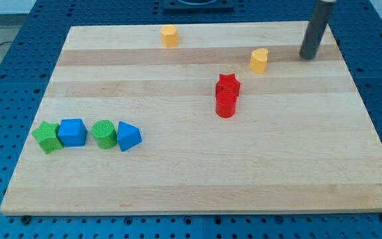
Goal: Drag the yellow heart towards center top
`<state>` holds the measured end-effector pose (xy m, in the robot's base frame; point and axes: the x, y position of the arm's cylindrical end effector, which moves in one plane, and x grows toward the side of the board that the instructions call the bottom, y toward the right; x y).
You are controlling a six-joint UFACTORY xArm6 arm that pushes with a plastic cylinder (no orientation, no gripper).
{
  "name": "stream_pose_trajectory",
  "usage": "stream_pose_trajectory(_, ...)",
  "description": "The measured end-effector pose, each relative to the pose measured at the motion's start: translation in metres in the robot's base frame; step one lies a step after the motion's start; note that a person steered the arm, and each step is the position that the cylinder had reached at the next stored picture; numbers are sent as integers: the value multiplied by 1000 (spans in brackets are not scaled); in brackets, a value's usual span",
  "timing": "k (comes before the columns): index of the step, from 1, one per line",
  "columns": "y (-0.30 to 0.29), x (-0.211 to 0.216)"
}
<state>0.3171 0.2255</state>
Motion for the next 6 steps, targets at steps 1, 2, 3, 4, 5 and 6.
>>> stream_pose_trajectory(1,-38,15)
stream_pose_trajectory(2,-103,4)
stream_pose_trajectory(3,-162,-34)
stream_pose_trajectory(4,-202,-52)
stream_pose_trajectory(5,-159,-23)
stream_pose_trajectory(6,-103,17)
